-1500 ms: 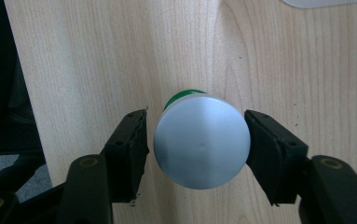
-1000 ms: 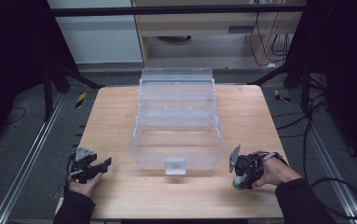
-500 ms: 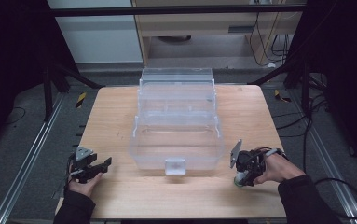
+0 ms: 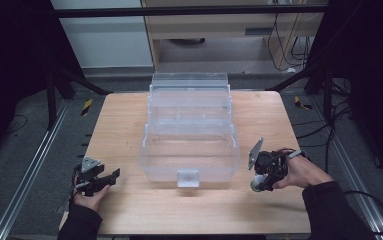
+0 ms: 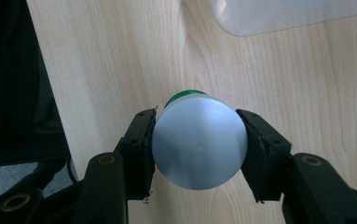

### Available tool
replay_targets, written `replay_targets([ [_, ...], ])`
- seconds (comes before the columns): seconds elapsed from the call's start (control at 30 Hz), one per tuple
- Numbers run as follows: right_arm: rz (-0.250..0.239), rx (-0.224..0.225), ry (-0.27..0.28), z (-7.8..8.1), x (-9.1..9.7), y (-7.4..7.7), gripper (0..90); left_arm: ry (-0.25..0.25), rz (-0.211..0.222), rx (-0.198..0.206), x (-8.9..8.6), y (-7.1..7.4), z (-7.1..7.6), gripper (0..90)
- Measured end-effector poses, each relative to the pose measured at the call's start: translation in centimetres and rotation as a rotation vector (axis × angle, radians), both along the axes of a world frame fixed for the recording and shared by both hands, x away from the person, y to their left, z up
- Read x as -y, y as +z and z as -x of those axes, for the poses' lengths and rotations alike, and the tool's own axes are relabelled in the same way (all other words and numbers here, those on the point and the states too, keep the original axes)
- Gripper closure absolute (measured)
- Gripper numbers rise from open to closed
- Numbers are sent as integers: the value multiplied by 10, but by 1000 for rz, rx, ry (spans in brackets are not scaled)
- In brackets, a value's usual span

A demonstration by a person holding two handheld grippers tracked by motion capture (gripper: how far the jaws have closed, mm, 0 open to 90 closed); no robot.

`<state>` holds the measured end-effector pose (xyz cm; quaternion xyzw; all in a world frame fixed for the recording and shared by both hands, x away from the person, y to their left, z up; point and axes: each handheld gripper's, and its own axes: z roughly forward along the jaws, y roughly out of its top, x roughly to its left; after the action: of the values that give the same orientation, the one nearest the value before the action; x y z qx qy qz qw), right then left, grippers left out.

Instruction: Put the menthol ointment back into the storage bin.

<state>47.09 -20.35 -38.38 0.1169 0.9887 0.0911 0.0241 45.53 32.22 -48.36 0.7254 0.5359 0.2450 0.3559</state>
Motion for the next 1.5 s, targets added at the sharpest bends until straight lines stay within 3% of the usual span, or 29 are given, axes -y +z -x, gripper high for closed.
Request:
replay_targets([
  [0.57,-33,31,-25,-8,-3,35,502,0,1,-4,2,-1,-2,334],
  [1.5,-79,67,-27,-22,-23,73,502,-8,2,-2,2,-1,-1,333],
])
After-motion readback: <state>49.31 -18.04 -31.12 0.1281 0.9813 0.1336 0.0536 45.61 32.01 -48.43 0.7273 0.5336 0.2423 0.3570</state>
